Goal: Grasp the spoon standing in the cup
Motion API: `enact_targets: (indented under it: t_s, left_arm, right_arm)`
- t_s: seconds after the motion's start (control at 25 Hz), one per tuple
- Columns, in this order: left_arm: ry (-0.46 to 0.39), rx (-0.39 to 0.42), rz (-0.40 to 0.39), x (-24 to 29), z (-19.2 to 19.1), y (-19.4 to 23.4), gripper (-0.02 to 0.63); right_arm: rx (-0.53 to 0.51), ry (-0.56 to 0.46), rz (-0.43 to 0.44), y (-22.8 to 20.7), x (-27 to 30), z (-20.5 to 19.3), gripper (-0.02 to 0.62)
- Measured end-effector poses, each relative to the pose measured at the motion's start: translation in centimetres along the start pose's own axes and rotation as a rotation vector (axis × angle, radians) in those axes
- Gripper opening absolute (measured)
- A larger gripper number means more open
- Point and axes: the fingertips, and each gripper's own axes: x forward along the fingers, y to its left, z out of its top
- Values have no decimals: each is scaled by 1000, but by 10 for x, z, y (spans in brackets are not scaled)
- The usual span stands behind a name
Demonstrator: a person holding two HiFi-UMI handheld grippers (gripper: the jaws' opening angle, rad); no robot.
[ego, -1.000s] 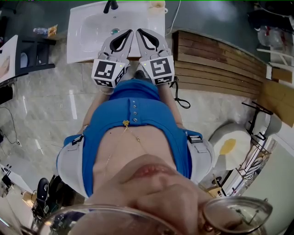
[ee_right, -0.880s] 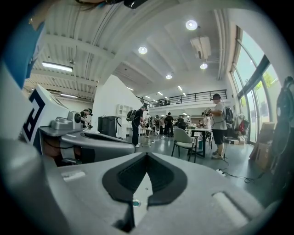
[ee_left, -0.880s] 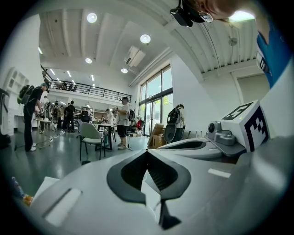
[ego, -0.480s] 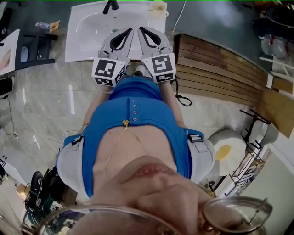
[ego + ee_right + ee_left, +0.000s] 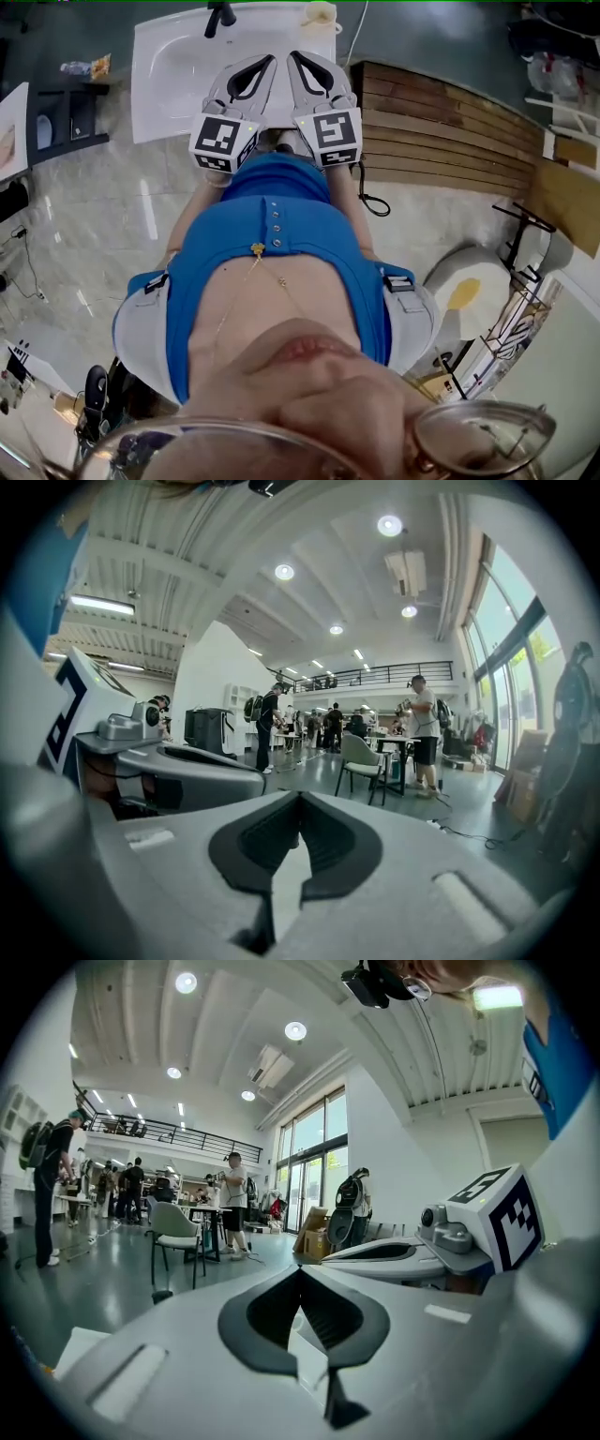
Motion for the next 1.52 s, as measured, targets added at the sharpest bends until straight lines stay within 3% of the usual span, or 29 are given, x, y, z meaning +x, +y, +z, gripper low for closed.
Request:
enact_targets:
  t_s: [0.32,0.8,1.04,1.24,1.52]
  left_arm:
    - [2,15,-137,16,10,22,0]
    - [16,-8,-238,8,9,76,0]
    - [32,-10,-321,2,3,82,-1]
    - [52,-10,-326,4,-1,88,0]
    - [53,-19,-261,16,-3,91,0]
  right_arm:
    - [18,10,-113,-5,29,8,2]
    - [24,84,-248,-3,70,2,2]
    - [21,120,-310,-5,73,-11,2]
    - [14,146,-332,-14,69,-19,2]
    - [12,145,-283,-25,68,-21,2]
